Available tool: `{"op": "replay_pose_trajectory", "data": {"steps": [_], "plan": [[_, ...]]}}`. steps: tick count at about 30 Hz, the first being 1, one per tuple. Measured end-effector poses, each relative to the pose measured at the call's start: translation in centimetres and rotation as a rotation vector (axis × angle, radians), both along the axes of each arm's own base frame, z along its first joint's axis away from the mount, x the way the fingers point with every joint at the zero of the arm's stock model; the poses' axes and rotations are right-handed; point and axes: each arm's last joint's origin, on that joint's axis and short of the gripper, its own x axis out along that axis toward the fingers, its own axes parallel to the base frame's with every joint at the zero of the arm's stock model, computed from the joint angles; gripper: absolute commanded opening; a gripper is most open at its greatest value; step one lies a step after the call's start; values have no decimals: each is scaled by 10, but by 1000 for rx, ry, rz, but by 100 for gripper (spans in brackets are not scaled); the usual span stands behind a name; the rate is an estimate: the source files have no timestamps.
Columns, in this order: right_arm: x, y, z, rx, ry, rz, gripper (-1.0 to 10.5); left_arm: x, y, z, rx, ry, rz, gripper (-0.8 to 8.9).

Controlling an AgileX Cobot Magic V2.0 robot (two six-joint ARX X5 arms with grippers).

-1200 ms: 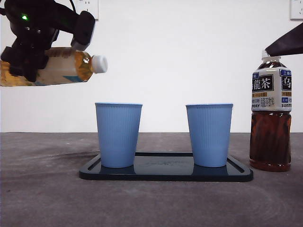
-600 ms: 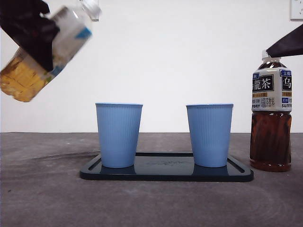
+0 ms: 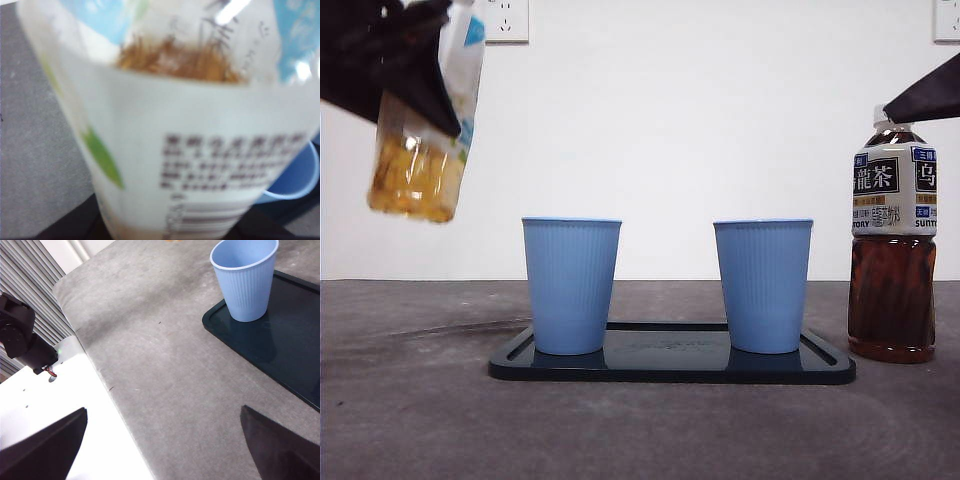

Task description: Pour the drink into the cup

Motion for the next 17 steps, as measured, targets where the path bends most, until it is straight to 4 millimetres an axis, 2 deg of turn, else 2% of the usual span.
{"op": "replay_pose_trajectory", "data": {"steps": [8,17], "plan": [[1,0,0,-3,9,-32,485,-2,2,-53,-94,-41,52,93],[1,0,0,9,36,-63,485,7,0,-83,-128,-96,61,123]]}}
